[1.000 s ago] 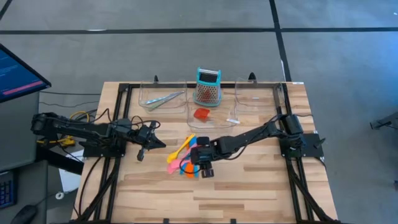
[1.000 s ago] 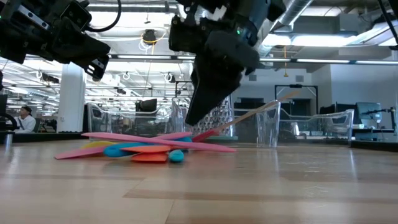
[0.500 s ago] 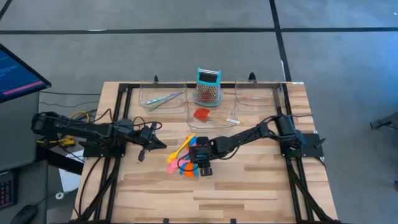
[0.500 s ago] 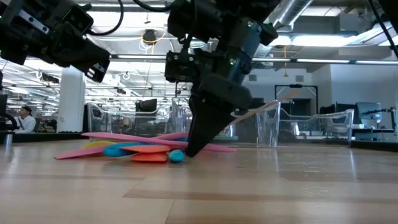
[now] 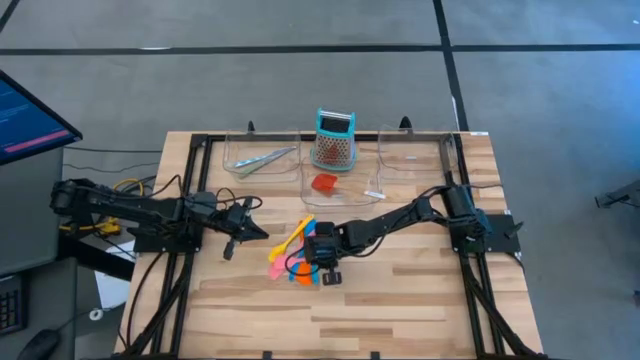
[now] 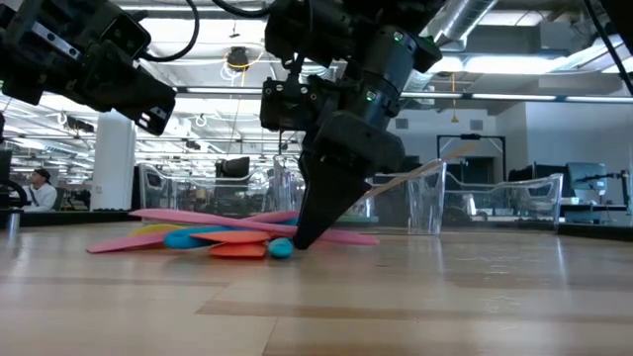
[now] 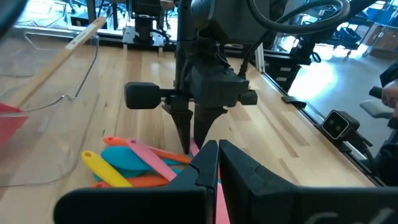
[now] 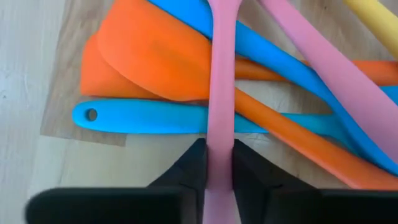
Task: Pick & Place Kitchen Items
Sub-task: Put the pink spatula into the middle transparent bin
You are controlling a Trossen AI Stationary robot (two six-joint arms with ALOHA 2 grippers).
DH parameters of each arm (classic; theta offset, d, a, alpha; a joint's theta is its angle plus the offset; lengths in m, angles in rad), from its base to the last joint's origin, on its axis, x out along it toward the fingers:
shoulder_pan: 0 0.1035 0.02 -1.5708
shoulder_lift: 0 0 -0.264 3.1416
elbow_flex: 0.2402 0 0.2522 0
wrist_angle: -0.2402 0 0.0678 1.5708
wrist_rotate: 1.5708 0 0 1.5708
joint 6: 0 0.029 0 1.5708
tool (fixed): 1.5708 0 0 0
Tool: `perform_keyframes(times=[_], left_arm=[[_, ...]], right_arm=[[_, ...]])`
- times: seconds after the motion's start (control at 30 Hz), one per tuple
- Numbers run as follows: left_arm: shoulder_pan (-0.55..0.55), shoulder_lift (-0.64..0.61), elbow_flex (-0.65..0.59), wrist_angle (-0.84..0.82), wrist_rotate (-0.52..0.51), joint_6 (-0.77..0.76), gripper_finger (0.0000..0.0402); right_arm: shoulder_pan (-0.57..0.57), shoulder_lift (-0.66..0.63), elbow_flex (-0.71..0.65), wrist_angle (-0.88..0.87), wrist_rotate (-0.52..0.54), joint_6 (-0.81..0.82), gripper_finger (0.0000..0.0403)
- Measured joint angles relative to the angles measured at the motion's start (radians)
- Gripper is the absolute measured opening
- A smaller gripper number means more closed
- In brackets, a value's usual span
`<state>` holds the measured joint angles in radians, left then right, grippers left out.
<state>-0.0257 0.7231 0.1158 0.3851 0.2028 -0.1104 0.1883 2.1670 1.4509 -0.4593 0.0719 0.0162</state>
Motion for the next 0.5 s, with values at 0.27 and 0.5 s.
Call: perform_keyframes(times=[0.27,0.5], left_arm=[[0.0,0.0,0.0,0.0,0.0,0.0,0.0003],[0.0,0.0,0.0,0.0,0.0,0.0,0.0003]], right_arm=[[-0.003,-0.044,-0.006,-0.061,0.011,-0.018,0.0037],[-0.026,-0.145,-0.005,-0.146,0.019,-0.026,0.0037]])
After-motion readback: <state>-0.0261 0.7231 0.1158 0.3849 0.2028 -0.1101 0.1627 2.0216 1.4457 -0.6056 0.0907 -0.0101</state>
